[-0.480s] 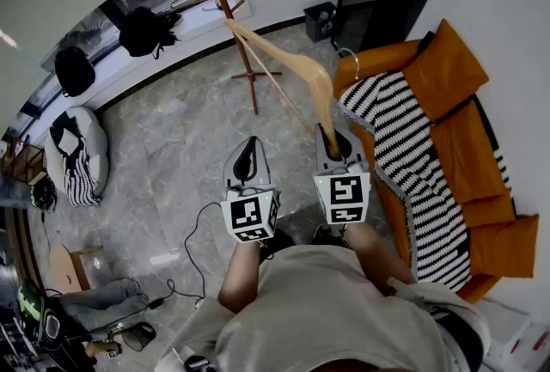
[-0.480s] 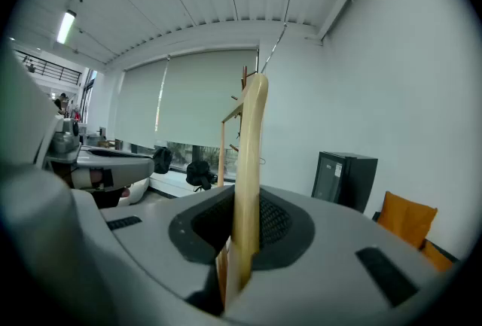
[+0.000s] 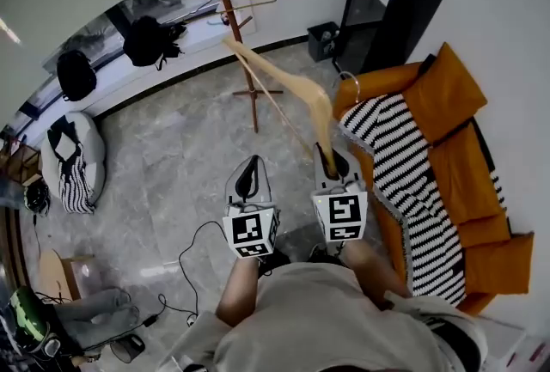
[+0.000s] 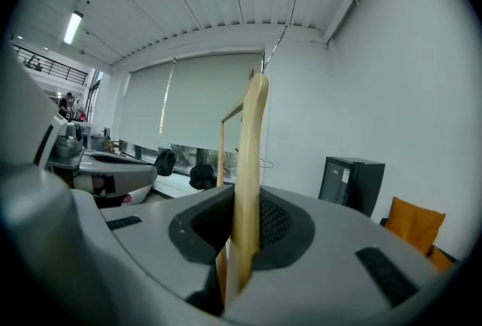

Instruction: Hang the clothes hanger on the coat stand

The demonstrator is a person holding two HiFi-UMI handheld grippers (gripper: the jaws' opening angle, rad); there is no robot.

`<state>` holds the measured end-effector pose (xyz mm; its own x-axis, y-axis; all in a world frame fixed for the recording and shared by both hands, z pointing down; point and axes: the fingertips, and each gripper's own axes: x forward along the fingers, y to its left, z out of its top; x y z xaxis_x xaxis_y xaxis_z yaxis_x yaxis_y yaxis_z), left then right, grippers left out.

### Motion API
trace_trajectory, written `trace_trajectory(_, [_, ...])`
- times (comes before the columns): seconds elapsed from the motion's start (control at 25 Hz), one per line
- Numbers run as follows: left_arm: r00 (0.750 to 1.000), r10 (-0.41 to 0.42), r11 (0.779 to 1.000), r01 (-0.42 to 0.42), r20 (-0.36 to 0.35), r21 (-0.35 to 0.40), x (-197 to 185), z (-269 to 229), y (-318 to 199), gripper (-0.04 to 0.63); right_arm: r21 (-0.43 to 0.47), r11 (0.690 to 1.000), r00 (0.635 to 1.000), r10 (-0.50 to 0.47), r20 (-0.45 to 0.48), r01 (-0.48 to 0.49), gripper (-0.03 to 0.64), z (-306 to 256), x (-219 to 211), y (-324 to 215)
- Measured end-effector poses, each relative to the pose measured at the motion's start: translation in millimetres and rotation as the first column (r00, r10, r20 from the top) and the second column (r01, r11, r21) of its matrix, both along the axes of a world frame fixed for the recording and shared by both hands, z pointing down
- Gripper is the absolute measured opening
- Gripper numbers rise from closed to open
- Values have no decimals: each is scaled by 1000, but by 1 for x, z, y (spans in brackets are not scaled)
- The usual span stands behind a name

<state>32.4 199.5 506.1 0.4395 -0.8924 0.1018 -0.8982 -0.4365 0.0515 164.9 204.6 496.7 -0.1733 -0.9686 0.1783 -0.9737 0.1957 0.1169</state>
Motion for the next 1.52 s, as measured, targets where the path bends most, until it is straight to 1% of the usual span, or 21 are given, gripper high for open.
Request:
trace_trajectory(0.24, [1000,16,1000,-16,-15,-20,-33,8,-9,11,-10,1000,1000,-14,-21,14,34,4,-33,-11])
trace_trajectory(0.44, [999,16,1000,-16,29,1,-70,19,-17,11,-22,999,999,-35,-38,34,34,15,-69,-20])
trace_trajectory(0.52, [999,22,1000,-22,25,-1,-88,21,-24,11,-24,999,998,-28,-49,26,34,16,-84,-27])
trace_trajectory(0.68, [999,27,999,-27,18,-23,-135,27,-36,11,-36,999,998,-13,-68,10,34,17,-121,-40])
trace_trajectory(0.84, [999,-13,999,15,37,-40,-172,43,-47,11,-67,997,995,-38,-87,32,34,28,-149,-40])
trace_trajectory(0.92, [999,-25,999,26,20,-43,-180,45,-54,11,-77,996,992,-52,-111,44,34,32,-156,-41])
trace_trajectory(1.0, [1000,-13,999,12,-5,-46,-178,45,-60,11,-87,995,990,-50,-129,39,34,31,-154,-47])
trace_trajectory(1.08, [1000,1,999,-2,-13,-48,-174,45,-64,11,-90,995,990,-43,-134,31,34,30,-153,-57])
trace_trajectory(1.16, [1000,4,999,-4,-4,-52,-174,47,-70,11,-89,995,990,-49,-132,37,34,29,-154,-70])
trace_trajectory(1.24, [1000,-7,999,8,22,-47,-181,47,-78,11,-87,995,990,-64,-125,54,34,29,-157,-85])
trace_trajectory(1.4, [996,-75,997,76,58,-25,-214,36,-109,11,-74,992,990,-104,-96,97,34,27,-169,-123])
trace_trajectory(1.52, [994,-96,995,96,61,-8,-220,24,-131,11,-60,990,988,-133,-82,128,34,23,-173,-146])
